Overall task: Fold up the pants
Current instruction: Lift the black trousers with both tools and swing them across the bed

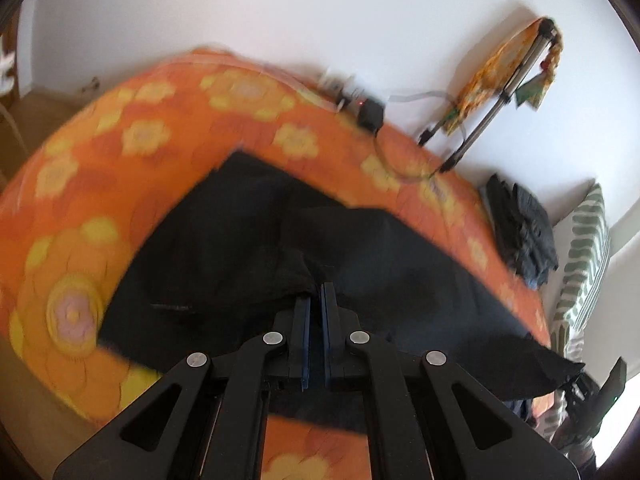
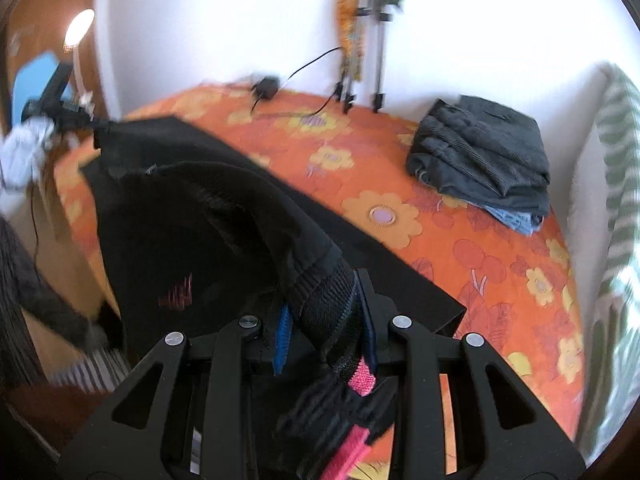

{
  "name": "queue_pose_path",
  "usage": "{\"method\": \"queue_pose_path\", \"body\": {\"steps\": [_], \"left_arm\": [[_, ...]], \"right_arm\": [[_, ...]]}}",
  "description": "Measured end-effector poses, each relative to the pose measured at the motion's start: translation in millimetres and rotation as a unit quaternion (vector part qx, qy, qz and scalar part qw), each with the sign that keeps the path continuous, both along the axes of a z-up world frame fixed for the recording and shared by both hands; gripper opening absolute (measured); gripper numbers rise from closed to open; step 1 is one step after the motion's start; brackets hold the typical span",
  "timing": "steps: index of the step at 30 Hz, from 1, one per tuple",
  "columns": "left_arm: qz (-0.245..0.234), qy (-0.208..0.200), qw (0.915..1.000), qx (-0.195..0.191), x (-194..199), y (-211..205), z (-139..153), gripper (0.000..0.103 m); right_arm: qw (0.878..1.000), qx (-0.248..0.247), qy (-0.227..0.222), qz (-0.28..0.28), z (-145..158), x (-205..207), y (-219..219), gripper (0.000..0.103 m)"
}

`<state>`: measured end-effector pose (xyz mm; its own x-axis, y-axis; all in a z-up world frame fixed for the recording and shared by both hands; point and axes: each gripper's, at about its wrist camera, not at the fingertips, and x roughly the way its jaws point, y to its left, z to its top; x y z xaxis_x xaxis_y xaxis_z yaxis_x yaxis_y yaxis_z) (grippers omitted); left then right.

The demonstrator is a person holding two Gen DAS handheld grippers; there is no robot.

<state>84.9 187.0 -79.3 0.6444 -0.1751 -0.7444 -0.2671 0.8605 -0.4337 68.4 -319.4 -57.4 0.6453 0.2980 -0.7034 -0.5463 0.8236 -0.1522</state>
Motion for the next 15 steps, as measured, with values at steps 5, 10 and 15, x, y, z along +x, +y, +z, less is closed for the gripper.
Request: {"method": "queue_pose_path", "body": {"steps": [5, 10, 15], "left_arm": [[0.006, 0.031, 0.9991, -0.026, -18, 3, -36, 0.003], [-0.002, 0.029, 0.9994, -0.019, -25, 1, -37, 0.003], [-0.018, 0.041, 0.9990, -0.001, -27, -3, -40, 0.004]], "right_arm": [[0.997, -0.068, 0.006, 0.032, -15, -14, 9, 0.030], [0.995, -0.096, 0.018, 0.035, -28, -21, 7, 0.030], [0.993, -0.108, 0.029, 0.028, -43, -22, 6, 0.030]]}}
